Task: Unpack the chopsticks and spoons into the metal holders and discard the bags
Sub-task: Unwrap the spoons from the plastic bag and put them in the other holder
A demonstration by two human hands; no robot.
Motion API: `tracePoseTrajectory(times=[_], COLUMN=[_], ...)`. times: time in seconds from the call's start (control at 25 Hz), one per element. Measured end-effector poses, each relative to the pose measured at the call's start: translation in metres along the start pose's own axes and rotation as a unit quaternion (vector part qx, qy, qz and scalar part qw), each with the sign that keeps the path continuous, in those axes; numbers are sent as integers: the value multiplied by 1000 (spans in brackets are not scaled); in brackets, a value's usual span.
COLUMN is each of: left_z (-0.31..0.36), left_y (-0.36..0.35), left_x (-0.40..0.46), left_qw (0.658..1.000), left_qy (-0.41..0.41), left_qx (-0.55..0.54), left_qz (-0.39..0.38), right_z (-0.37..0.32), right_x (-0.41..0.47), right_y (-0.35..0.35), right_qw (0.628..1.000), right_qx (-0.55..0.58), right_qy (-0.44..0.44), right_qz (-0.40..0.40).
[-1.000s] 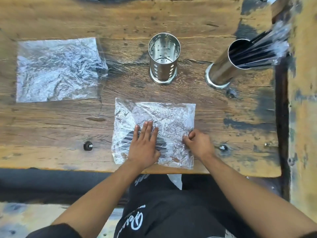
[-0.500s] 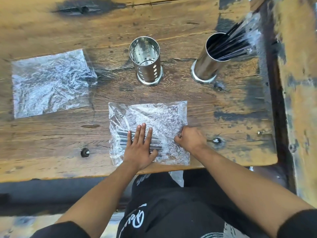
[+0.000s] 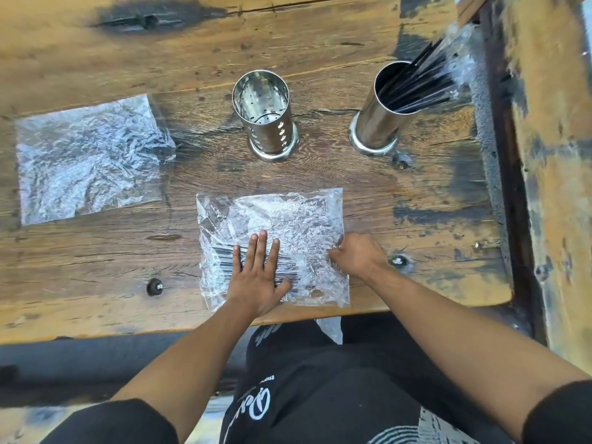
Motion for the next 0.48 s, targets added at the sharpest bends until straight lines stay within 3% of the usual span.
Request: tracePoseTrajectory(times=[0.48], left_z=[0], left_y=[-2], left_x=[4], left_qw=[1000], left_qy=[17], left_qx=[4], left_qz=[-16], right_z=[47], right_x=[5], right_y=[16], right_qw=[999], right_qx=[33], right_qy=[-22], right_qz=[-3])
Point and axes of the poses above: each hand's wrist, its own x-axis towards the middle knuckle, its own y-axis out of the back of the hand, z = x × y, the point moved 4 cm from there along x, towards the middle knuckle, and after that the axes turned 11 degrees about -x, right-handed, at the moved point
